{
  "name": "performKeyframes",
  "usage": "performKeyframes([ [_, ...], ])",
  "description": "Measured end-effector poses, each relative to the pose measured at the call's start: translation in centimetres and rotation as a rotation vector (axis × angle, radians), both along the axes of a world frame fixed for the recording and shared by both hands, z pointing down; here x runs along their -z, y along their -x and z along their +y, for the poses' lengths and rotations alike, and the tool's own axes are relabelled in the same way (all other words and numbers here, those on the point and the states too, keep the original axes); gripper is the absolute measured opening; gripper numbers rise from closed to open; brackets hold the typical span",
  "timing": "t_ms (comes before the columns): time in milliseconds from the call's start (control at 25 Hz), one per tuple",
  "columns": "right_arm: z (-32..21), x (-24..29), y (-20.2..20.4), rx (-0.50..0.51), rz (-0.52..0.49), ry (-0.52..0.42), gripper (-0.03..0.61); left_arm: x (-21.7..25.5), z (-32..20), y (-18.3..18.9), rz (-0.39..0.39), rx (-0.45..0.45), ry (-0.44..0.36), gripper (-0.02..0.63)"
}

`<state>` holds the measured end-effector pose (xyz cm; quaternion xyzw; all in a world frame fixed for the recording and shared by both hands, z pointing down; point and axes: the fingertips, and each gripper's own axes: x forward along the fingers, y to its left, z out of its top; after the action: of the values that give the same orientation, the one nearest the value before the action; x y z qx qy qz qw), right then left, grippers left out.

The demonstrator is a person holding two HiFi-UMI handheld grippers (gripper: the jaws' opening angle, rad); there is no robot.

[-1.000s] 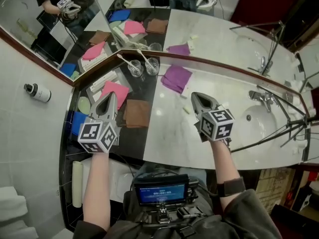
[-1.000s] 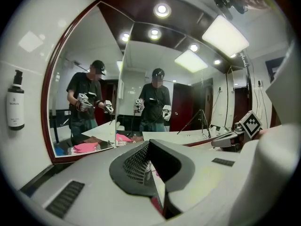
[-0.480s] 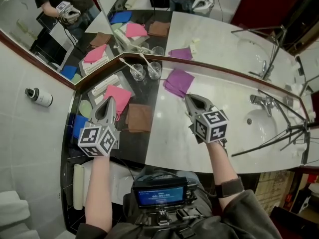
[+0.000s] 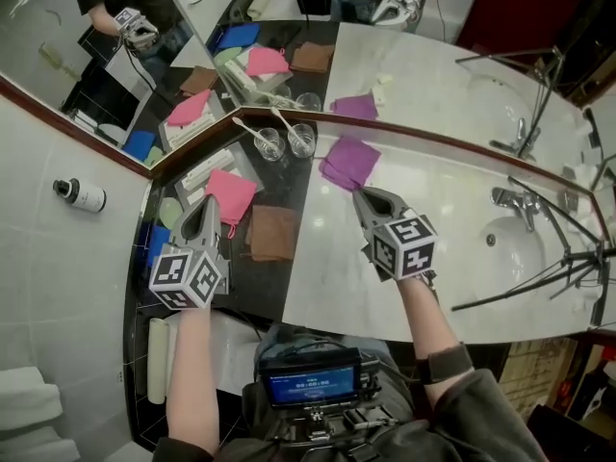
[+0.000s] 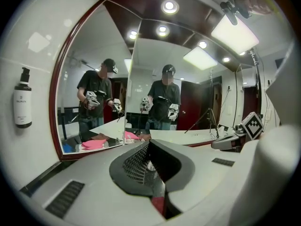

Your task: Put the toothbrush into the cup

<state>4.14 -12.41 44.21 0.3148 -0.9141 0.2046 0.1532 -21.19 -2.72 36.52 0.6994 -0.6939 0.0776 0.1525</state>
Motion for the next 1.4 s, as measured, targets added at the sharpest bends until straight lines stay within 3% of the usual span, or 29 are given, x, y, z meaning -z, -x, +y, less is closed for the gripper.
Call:
performKeyframes([
  [360,-0.6,-2.7,4.5,-0.027,0.054,0.006,0.017,-2.2,-1.9,2.0,-0.004,-0.098,0.022,0.000],
  [600,-3.8,-4.4,9.1,0.007,0.125,-0.058,0.021,-3.6,-1.9,3.5,0.003,-0.110,0.035,0.000],
  [920,-9.0,-7.3,16.4,0.135,0.249,-0.110,0.156,-5.4,-1.8,4.1,0.024,-0.118,0.046,0.000],
  [1200,-14.6,-11.4,19.7,0.138,0.369,-0.131,0.206,-6.8,-2.0,4.2,0.044,-0.135,0.035,0.000],
  [1400,-17.0,-14.2,21.4,0.178,0.474,-0.158,0.207,-8.2,-1.8,4.6,0.068,-0.132,0.029,0.000],
])
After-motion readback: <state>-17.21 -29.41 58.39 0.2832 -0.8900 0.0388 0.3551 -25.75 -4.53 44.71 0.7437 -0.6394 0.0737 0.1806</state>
